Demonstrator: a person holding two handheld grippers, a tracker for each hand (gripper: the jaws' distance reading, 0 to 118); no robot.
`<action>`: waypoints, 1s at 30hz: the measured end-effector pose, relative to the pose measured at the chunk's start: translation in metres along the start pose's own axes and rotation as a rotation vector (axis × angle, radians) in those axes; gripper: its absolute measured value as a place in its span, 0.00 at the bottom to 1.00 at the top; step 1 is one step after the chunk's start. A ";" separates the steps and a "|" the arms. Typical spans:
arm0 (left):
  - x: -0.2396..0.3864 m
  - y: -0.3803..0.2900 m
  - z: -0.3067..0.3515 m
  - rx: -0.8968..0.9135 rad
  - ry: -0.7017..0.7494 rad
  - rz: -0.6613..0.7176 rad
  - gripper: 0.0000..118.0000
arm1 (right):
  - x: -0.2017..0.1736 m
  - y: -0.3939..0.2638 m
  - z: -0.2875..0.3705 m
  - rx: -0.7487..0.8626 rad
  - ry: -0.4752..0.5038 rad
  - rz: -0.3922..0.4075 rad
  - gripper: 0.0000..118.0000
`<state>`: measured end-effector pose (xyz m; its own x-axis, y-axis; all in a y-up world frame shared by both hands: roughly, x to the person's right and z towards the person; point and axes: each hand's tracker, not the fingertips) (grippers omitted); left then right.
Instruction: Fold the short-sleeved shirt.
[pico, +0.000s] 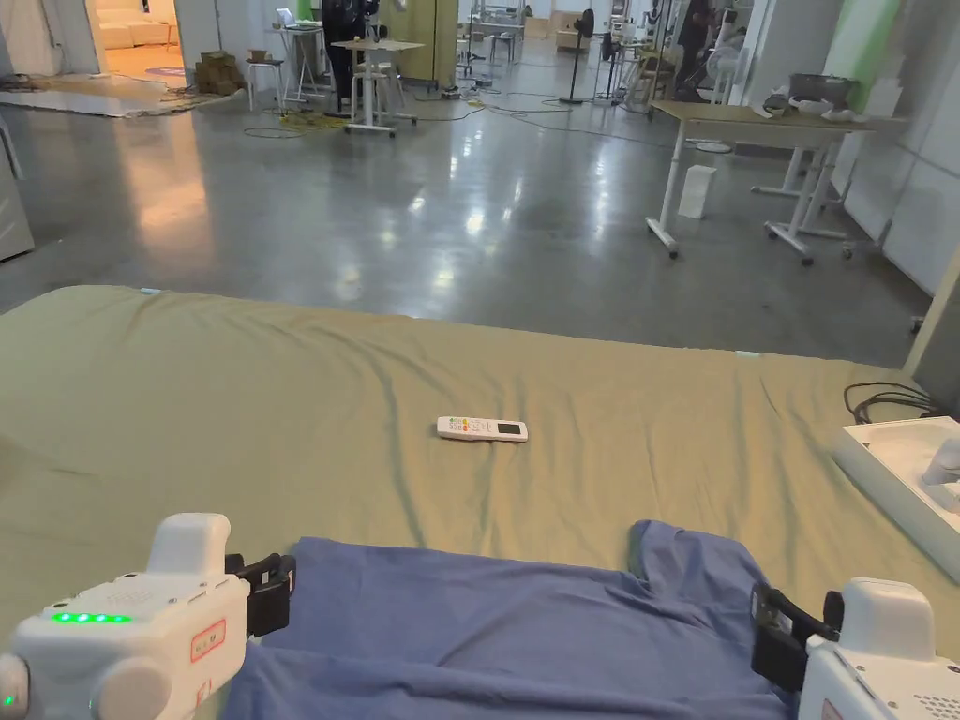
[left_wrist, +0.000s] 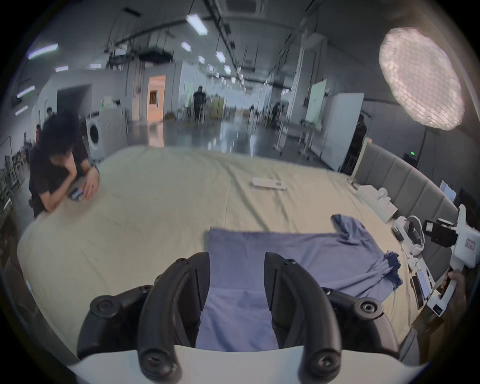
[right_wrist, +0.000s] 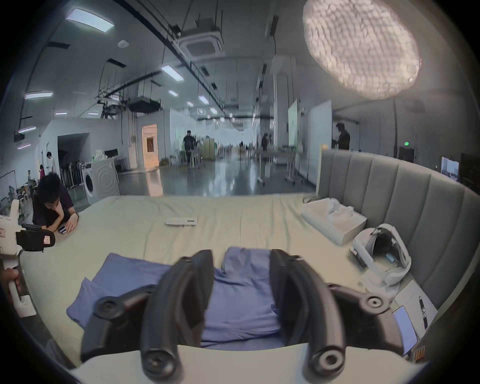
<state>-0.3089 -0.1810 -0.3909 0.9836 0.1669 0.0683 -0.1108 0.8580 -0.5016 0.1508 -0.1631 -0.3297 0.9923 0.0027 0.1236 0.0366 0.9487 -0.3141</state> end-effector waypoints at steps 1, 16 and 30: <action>0.005 0.001 0.005 0.037 0.006 -0.031 0.10 | -0.005 0.002 0.007 0.036 -0.006 0.007 0.17; 0.035 -0.016 0.059 0.087 -0.002 -0.079 0.01 | -0.021 0.006 0.058 0.177 -0.033 0.033 0.00; -0.048 -0.075 0.000 -0.455 0.045 0.184 0.52 | -0.024 -0.013 0.047 0.054 -0.023 0.065 0.00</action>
<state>-0.3480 -0.2534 -0.3565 0.9597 0.2665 -0.0892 -0.2202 0.5156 -0.8281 0.1206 -0.1610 -0.2842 0.9894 0.0717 0.1260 -0.0352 0.9619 -0.2711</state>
